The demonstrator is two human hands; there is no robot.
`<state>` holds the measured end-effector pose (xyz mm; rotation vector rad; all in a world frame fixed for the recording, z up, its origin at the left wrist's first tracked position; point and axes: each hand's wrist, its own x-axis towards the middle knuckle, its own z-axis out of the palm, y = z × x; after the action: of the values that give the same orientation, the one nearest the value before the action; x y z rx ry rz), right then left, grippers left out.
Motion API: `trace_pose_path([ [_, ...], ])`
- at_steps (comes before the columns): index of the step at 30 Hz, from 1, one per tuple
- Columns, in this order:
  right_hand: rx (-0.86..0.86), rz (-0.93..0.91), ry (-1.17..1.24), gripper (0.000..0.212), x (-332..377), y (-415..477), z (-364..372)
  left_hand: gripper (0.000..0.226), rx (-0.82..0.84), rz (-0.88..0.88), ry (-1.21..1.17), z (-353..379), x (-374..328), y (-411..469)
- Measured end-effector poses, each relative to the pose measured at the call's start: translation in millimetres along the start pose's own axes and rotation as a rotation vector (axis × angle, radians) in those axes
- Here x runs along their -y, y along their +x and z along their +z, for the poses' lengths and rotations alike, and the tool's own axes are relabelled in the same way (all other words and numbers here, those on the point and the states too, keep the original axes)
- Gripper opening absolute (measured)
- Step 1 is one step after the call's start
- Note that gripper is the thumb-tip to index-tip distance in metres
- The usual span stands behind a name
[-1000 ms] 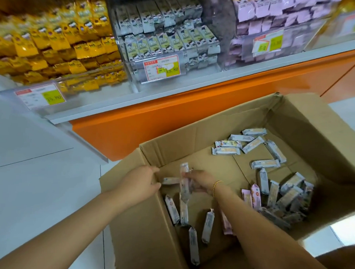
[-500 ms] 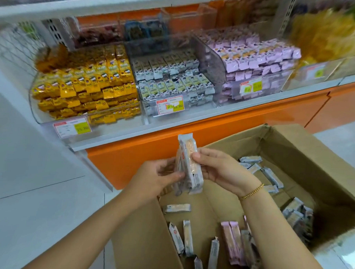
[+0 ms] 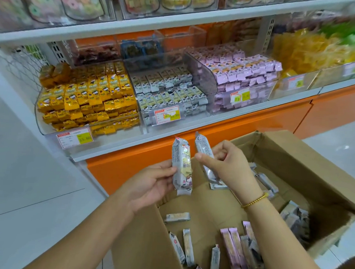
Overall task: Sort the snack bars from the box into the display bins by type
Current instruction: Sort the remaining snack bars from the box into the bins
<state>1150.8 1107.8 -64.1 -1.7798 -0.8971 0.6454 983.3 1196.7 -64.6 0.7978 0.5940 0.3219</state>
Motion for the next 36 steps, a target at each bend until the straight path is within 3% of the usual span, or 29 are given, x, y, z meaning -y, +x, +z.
trace_pose_path([
  [5,0.123,0.011,0.042,0.032,4.5,-8.8,9.7,0.042,-0.029,0.046,-0.024,-1.9,1.6,-1.2],
  [14,0.089,-0.134,0.140,0.037,7.3,-16.2,23.1,0.041,-0.048,0.107,0.026,-6.7,-6.5,-5.8],
  [18,0.151,-0.263,-0.075,0.059,7.2,-19.7,31.0,0.044,-0.072,0.171,0.102,-9.1,-9.5,-4.4],
  [21,0.085,-0.299,-0.264,0.081,6.8,-16.2,41.9,0.045,-0.103,0.211,0.182,-9.0,-16.1,-2.9],
  [24,0.068,-0.341,-0.199,0.074,18.7,-1.3,43.2,0.035,-0.144,0.283,0.259,-7.4,-30.1,0.5],
  [26,0.061,-0.371,-0.253,0.072,35.2,20.4,40.5,0.033,-0.294,0.376,0.462,-10.1,-43.3,3.7],
  [29,0.040,-0.376,-0.376,0.065,75.1,68.8,41.4,0.048,-0.575,0.489,0.911,-29.0,-62.3,10.3],
  [34,0.128,-0.224,-0.614,0.049,122.5,161.5,71.4,0.059,-0.704,0.522,1.161,-54.8,-88.7,23.1],
  [36,0.189,-0.135,-0.718,0.030,127.2,179.0,87.6,0.055,-0.764,0.535,1.298,-55.9,-93.3,29.9],
])
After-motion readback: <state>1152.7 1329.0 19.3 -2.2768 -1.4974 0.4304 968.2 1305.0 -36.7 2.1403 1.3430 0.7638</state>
